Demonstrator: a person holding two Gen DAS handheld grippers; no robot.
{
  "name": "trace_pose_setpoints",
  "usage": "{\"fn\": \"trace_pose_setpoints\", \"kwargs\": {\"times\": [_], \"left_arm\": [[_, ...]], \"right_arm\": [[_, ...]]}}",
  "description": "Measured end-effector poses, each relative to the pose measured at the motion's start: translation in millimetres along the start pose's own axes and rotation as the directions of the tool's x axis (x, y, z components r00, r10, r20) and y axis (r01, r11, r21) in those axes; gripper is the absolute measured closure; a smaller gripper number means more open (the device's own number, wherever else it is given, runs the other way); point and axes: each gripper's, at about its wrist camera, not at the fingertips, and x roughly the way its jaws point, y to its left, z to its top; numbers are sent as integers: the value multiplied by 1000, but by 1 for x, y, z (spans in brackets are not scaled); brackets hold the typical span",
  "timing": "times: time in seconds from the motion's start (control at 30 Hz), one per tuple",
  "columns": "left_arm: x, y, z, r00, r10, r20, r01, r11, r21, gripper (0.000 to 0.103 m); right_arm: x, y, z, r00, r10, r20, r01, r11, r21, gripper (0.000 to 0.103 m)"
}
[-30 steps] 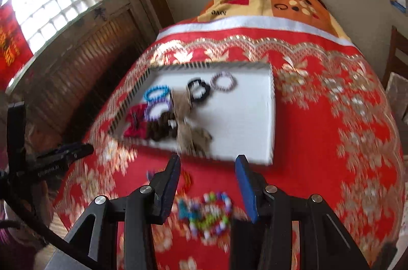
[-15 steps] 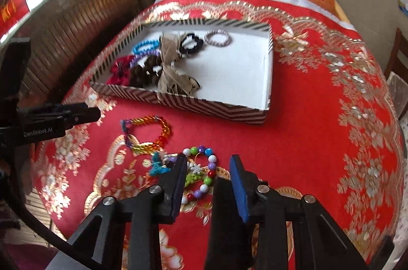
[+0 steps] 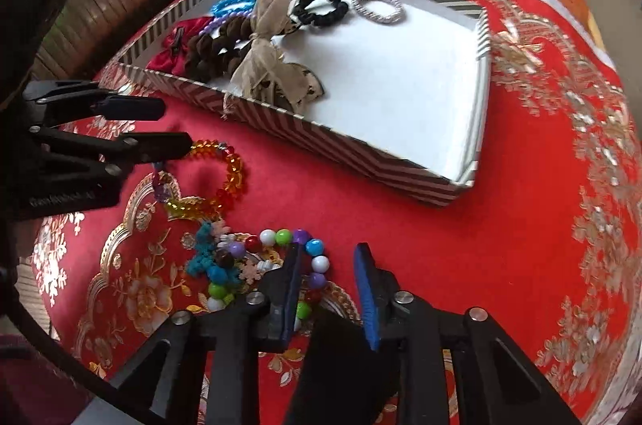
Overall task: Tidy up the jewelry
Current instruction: 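Withdraw both tools from the box toward the remaining jewelry, then grasp the rainbow bead bracelet with the left gripper while the right grasps the pony-bead bracelet, then carry the rainbow and pony-bead bracelets over the white box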
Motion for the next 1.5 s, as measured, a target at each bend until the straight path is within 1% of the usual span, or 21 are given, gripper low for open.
{"fn": "trace_pose_setpoints", "kwargs": {"times": [0.07, 0.13, 0.2, 0.23, 0.27, 0.3, 0.37, 0.4, 0.47, 0.6, 0.8, 0.97, 1.1, 1.3, 1.5], "left_arm": [[5, -3, 1, 1000, 7, -6, -7, 1000, 15, 54], [5, -5, 3, 1000, 16, 13, -17, 1000, 23, 54], [6, -5, 5, 1000, 11, 25, -12, 1000, 16, 56], [6, -5, 5, 999, 10, 34, -11, 1000, 16, 62], [5, -5, 5, 999, 2, 49, -3, 1000, 21, 81], [5, -5, 6, 999, -8, 51, 7, 1000, 26, 95], [4, -2, 5, 999, -38, 39, 39, 999, -6, 95], [2, 3, 3, 997, -65, 37, 66, 997, -33, 95], [-5, 8, 1, 995, -93, 46, 95, 993, -63, 95], [-35, 13, -7, 988, -113, 101, 120, 991, -65, 95], [-75, 20, -8, 977, -121, 174, 133, 989, -59, 95], [-107, 24, -4, 967, -108, 233, 122, 991, -49, 95], [-127, 28, 3, 958, -89, 272, 105, 994, -42, 95], [-143, 30, 14, 948, -54, 313, 67, 997, -31, 95], [-149, 32, 29, 940, -25, 342, 37, 999, -28, 95]], "right_arm": [[1, 3, 1, 1000, -6, 5, 7, 1000, -29, 80], [3, 2, 3, 1000, -6, 24, 6, 1000, -20, 85], [4, 1, 6, 999, -1, 38, 1, 1000, -9, 93], [4, 1, 6, 999, 3, 44, -3, 1000, -1, 94], [2, 0, 6, 998, 16, 54, -17, 1000, 15, 94], [0, -1, 6, 998, 24, 63, -26, 999, 27, 94], [-10, -3, 5, 995, 45, 92, -50, 997, 55, 94], [-17, -5, 5, 992, 60, 112, -69, 995, 73, 94], [-34, -5, 5, 985, 81, 155, -97, 991, 97, 94], [-63, 2, 2, 970, 100, 223, -127, 986, 106, 94], [-99, 11, -5, 953, 77, 295, -112, 988, 105, 94], [-125, 11, -5, 935, 52, 350, -103, 987, 127, 94], [-141, 11, -4, 925, 33, 378, -89, 987, 133, 94], [-155, 8, 4, 916, 2, 400, -64, 988, 140, 94], [-162, 4, 16, 911, -13, 412, -50, 988, 143, 94]]}}
